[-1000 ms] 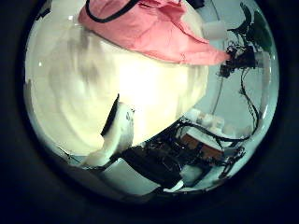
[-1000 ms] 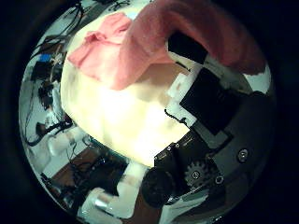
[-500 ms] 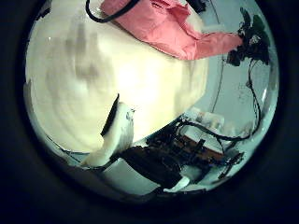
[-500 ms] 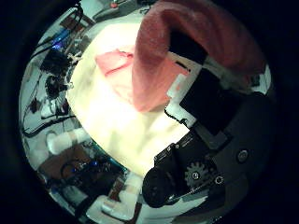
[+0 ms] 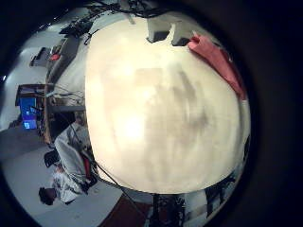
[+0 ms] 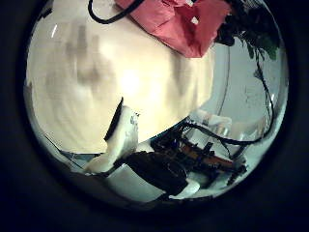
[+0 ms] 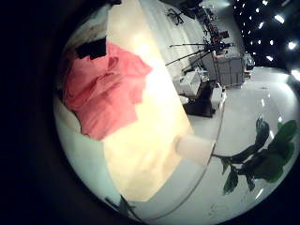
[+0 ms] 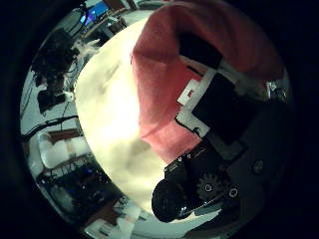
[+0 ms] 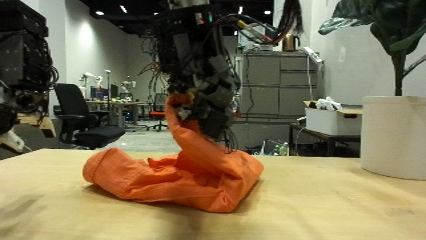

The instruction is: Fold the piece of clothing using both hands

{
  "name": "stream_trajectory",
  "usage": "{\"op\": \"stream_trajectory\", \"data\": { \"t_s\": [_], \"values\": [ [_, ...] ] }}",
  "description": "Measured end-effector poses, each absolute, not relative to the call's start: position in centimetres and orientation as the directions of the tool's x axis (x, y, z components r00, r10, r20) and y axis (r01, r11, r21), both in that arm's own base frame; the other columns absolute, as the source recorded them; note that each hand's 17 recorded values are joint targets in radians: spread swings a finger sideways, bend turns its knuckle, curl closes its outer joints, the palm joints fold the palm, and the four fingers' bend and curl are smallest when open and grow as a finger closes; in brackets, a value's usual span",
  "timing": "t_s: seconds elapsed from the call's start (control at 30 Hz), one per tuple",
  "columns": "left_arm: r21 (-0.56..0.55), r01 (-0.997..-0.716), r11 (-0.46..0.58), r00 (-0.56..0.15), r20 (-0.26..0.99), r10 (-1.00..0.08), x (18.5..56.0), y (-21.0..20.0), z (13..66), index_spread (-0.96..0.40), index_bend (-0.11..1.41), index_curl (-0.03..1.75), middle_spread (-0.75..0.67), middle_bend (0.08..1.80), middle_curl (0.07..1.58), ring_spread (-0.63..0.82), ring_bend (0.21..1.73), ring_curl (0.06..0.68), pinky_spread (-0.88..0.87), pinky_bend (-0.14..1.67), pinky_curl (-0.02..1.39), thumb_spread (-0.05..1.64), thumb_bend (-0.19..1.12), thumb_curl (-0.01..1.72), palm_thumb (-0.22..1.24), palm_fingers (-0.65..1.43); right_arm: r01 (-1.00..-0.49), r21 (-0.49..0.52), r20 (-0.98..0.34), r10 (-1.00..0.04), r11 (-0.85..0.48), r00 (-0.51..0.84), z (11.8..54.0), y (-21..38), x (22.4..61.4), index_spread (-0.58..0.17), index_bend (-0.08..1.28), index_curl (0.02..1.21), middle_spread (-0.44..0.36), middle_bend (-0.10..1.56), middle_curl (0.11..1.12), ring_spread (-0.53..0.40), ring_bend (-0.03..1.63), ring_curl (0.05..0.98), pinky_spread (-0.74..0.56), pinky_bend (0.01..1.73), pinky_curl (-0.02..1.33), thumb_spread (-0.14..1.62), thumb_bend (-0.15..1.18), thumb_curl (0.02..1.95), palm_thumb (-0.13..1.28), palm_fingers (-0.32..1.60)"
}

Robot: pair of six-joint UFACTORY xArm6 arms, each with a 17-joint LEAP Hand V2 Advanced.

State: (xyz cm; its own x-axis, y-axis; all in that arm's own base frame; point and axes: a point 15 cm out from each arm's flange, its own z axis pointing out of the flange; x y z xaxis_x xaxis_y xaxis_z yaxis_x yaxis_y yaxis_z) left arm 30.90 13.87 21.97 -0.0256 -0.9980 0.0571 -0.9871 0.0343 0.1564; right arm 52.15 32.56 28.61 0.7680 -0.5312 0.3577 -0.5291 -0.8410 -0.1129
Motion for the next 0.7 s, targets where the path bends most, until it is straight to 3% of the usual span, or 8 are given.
{"op": "stream_trajectory", "data": {
  "t_s": [0.13, 0.33, 0.5, 0.57, 0.7],
  "values": [
    [0.157, -0.987, 0.017, -0.006, 0.068, -0.998, 29.8, 14.2, 21.7, 0.1, 0.16, 0.3, 0.22, 0.19, 0.31, 0.47, 0.47, 0.222, 0.46, 0.29, 0.32, 1.29, -0.01, 0.29, 0.48, 0.0, -0.48, -0.156, 0.356, -0.502, -0.863, 0.788, 26.5, 36.6, 53.6, -0.237, 1.01, 0.79, -0.132, 1.23, 0.71, -0.215, 1.32, 0.576, -0.41, 1.15, 0.6, 1.18, -0.01, 0.52, 1.01, 1.17],
    [0.151, -0.988, 0.011, -0.001, 0.068, -0.998, 29.2, 14.6, 21.7, 0.1, 0.16, 0.3, 0.22, 0.19, 0.31, 0.47, 0.47, 0.221, 0.46, 0.29, 0.32, 1.29, -0.01, 0.29, 0.48, 0.0, -0.468, -0.149, 0.342, -0.49, -0.871, 0.802, 23.4, 38.6, 54.2, -0.255, 0.97, 0.79, -0.138, 1.2, 0.7, -0.228, 1.3, 0.564, -0.44, 1.12, 0.58, 1.26, -0.01, 0.49, 0.96, 1.13],
    [0.151, -0.988, 0.009, 0.001, 0.066, -0.998, 29.1, 14.7, 21.7, 0.09, 0.16, 0.3, 0.22, 0.19, 0.31, 0.47, 0.48, 0.223, 0.46, 0.29, 0.32, 1.29, -0.01, 0.29, 0.48, 0.0, -0.461, -0.13, 0.333, -0.477, -0.878, 0.813, 21.2, 39.8, 53.8, -0.317, 0.72, 0.75, -0.18, 1.13, 0.67, -0.28, 1.23, 0.543, -0.57, 1.07, 0.55, 1.33, -0.01, 0.47, 0.93, 0.85],
    [0.154, -0.988, 0.007, 0.004, 0.068, -0.998, 28.9, 14.7, 21.5, 0.09, 0.16, 0.3, 0.21, 0.19, 0.31, 0.47, 0.48, 0.223, 0.46, 0.29, 0.32, 1.29, -0.01, 0.29, 0.48, 0.0, -0.466, -0.151, 0.32, -0.489, -0.872, 0.812, 21.4, 40.3, 53.9, -0.332, 0.54, 0.71, -0.202, 1.07, 0.66, -0.31, 1.19, 0.53, -0.59, 1.09, 0.55, 1.35, 0.0, 0.46, 0.95, 0.59],
    [0.155, -0.988, 0.009, 0.002, 0.07, -0.998, 29.0, 14.6, 21.4, 0.09, 0.16, 0.3, 0.21, 0.19, 0.31, 0.47, 0.48, 0.223, 0.46, 0.3, 0.32, 1.29, -0.01, 0.29, 0.48, 0.0, -0.466, -0.268, 0.282, -0.531, -0.843, 0.799, 23.8, 42.0, 54.7, -0.371, 0.47, 0.66, -0.239, 1.0, 0.63, -0.347, 1.11, 0.484, -0.55, 1.05, 0.51, 1.39, 0.03, 0.48, 1.01, 0.52]
  ]
}}
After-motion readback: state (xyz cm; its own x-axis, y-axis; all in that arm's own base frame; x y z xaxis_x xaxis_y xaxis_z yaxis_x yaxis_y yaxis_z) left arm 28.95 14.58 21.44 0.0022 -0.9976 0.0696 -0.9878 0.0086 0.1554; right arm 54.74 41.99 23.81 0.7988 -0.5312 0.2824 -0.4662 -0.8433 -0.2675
